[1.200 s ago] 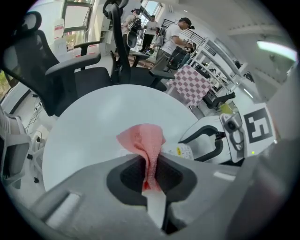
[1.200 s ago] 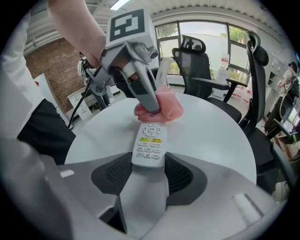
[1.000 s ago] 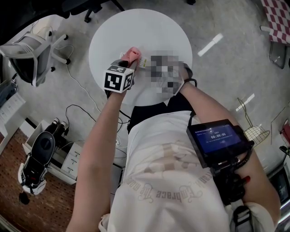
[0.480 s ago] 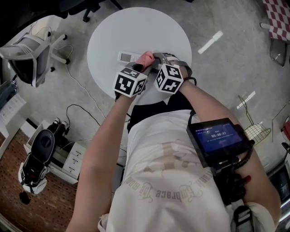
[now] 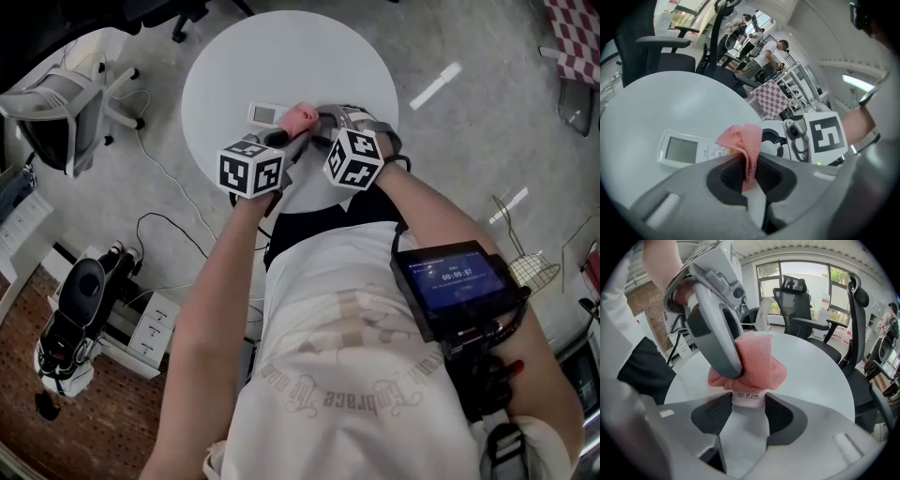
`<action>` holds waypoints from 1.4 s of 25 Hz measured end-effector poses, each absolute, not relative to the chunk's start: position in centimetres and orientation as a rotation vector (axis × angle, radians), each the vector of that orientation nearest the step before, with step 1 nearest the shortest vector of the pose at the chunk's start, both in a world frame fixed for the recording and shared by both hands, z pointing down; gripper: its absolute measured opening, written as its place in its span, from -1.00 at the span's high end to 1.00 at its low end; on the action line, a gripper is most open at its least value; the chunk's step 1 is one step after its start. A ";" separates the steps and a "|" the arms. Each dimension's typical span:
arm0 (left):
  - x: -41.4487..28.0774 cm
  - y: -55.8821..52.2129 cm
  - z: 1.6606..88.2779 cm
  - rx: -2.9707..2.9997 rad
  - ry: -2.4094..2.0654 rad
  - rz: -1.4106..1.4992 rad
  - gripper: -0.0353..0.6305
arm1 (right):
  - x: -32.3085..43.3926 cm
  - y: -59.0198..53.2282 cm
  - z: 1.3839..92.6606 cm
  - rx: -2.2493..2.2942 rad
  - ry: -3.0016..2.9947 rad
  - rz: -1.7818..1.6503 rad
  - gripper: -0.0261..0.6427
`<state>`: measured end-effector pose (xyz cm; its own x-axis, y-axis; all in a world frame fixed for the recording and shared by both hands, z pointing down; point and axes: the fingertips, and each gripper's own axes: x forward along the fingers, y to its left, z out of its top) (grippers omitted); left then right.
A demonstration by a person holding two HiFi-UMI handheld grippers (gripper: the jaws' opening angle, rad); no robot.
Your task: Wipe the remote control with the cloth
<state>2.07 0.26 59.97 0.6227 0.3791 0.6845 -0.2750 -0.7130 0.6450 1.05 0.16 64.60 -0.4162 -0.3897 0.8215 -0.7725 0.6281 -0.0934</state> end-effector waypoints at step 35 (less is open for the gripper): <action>-11.3 0.5 56.4 1.945 -0.539 0.565 0.80 | -0.2 -2.5 64.7 0.734 -1.683 0.683 0.20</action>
<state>-11.30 0.51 56.44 0.7915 -0.1250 0.5983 -0.5916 -0.4025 0.6986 -0.15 -2.54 64.67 -0.1848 -0.1211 0.9753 -0.7665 0.6388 -0.0660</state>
